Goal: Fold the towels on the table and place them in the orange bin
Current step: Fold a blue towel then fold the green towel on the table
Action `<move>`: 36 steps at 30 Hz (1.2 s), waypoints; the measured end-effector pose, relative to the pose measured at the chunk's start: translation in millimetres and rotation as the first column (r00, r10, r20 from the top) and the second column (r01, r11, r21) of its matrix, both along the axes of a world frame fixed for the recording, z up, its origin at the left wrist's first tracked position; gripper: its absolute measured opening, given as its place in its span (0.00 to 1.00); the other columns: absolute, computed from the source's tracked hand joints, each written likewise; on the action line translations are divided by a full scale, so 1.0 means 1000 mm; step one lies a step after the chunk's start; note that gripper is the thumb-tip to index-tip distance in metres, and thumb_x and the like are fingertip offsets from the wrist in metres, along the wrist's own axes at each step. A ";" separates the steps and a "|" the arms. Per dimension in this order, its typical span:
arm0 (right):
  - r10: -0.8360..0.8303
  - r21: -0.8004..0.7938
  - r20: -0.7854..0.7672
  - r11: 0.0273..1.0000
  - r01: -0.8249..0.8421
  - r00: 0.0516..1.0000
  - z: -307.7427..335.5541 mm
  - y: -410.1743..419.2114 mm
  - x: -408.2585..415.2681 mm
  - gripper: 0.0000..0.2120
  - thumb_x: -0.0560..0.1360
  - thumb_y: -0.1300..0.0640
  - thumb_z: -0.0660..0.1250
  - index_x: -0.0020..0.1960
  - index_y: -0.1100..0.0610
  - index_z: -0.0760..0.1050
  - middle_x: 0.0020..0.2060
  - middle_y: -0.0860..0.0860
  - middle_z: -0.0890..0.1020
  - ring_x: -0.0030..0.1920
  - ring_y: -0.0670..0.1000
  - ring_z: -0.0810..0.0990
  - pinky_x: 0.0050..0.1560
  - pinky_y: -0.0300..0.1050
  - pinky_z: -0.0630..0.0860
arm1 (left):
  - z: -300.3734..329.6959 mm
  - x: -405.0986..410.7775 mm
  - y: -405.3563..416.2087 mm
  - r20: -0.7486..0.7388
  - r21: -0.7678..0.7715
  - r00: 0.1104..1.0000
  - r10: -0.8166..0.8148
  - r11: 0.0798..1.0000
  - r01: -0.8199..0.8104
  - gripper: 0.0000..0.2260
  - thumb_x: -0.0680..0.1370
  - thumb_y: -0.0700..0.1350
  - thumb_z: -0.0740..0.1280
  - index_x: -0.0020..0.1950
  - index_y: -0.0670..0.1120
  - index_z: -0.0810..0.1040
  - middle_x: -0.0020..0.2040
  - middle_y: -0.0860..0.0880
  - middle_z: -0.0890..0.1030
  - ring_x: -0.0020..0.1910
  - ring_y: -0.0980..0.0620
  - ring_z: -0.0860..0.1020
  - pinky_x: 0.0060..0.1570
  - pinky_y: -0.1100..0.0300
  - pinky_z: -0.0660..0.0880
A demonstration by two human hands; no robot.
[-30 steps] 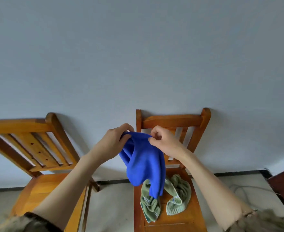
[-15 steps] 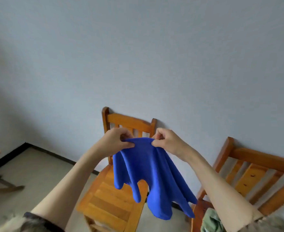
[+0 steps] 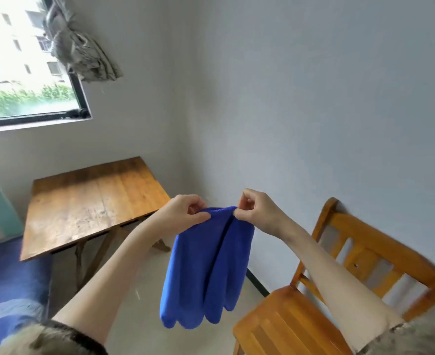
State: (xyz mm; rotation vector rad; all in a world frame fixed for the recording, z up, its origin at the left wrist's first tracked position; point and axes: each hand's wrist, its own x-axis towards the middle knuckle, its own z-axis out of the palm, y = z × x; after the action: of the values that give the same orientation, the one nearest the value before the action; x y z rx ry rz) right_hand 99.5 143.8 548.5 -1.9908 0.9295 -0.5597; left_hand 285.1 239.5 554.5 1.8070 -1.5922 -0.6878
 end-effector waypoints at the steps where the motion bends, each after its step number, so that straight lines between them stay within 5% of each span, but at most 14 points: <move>1: 0.047 0.001 0.011 0.999 -0.047 0.999 0.001 -0.006 0.023 0.07 0.72 0.61 0.66 0.38 0.54 0.69 0.35 0.49 0.74 0.35 0.47 0.71 0.36 0.38 0.67 | 0.002 0.021 -0.001 0.023 -0.019 0.998 0.051 0.999 -0.051 0.03 0.76 0.46 0.67 0.42 0.51 0.77 0.38 0.52 0.79 0.36 0.56 0.75 0.36 0.64 0.71; 5: 0.239 0.076 0.003 0.968 -0.239 0.971 0.001 -0.038 0.117 0.07 0.73 0.57 0.69 0.50 0.52 0.74 0.46 0.51 0.79 0.46 0.49 0.79 0.45 0.40 0.76 | 0.016 0.098 -0.009 0.048 -0.112 0.968 0.246 0.964 -0.239 0.08 0.75 0.43 0.68 0.37 0.53 0.74 0.34 0.55 0.75 0.32 0.57 0.71 0.35 0.65 0.67; 11: 0.416 0.149 -0.010 0.900 -0.410 0.909 -0.001 -0.094 0.226 0.06 0.74 0.55 0.69 0.45 0.58 0.78 0.44 0.51 0.83 0.43 0.47 0.82 0.44 0.39 0.78 | 0.034 0.205 -0.017 0.024 -0.195 0.865 0.502 0.851 -0.488 0.05 0.74 0.41 0.70 0.39 0.49 0.78 0.35 0.54 0.76 0.34 0.54 0.70 0.39 0.62 0.69; 16: 0.456 0.161 -0.054 0.882 -0.443 0.888 -0.018 -0.133 0.306 0.04 0.76 0.58 0.66 0.44 0.57 0.77 0.43 0.51 0.82 0.43 0.49 0.81 0.49 0.48 0.78 | 0.028 0.287 -0.015 0.013 -0.211 0.766 0.642 0.751 -0.626 0.08 0.75 0.39 0.68 0.38 0.51 0.78 0.35 0.51 0.76 0.33 0.53 0.69 0.38 0.63 0.67; 22: 0.326 0.007 -0.054 0.945 -0.326 0.944 -0.038 -0.164 0.396 0.04 0.77 0.56 0.63 0.45 0.55 0.75 0.41 0.48 0.79 0.40 0.45 0.77 0.37 0.36 0.71 | -0.003 0.371 -0.018 0.025 -0.188 0.649 0.761 0.641 -0.744 0.07 0.77 0.36 0.64 0.43 0.47 0.77 0.44 0.48 0.75 0.36 0.53 0.71 0.39 0.66 0.67; 28: 0.384 0.046 -0.095 0.923 -0.382 0.918 -0.050 -0.196 0.492 0.07 0.79 0.59 0.60 0.45 0.53 0.76 0.43 0.50 0.81 0.45 0.49 0.79 0.42 0.38 0.74 | -0.029 0.467 -0.030 0.045 -0.143 0.619 0.784 0.618 -0.773 0.04 0.75 0.40 0.68 0.42 0.48 0.79 0.38 0.50 0.75 0.34 0.54 0.70 0.35 0.66 0.66; 36: 0.136 -0.094 -0.147 0.984 -0.151 0.980 -0.072 -0.231 0.611 0.07 0.76 0.55 0.66 0.44 0.58 0.76 0.41 0.50 0.79 0.44 0.50 0.75 0.43 0.40 0.67 | -0.069 0.600 -0.065 0.052 -0.029 0.643 0.764 0.645 -0.764 0.04 0.74 0.45 0.71 0.40 0.48 0.78 0.42 0.50 0.80 0.40 0.55 0.74 0.38 0.67 0.69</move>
State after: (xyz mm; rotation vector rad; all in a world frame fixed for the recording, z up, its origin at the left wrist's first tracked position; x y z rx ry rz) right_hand 710.5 -87.3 476.5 -2.1951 0.8460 -0.3984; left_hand 884.9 174.3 485.3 2.2566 -0.6855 -0.2119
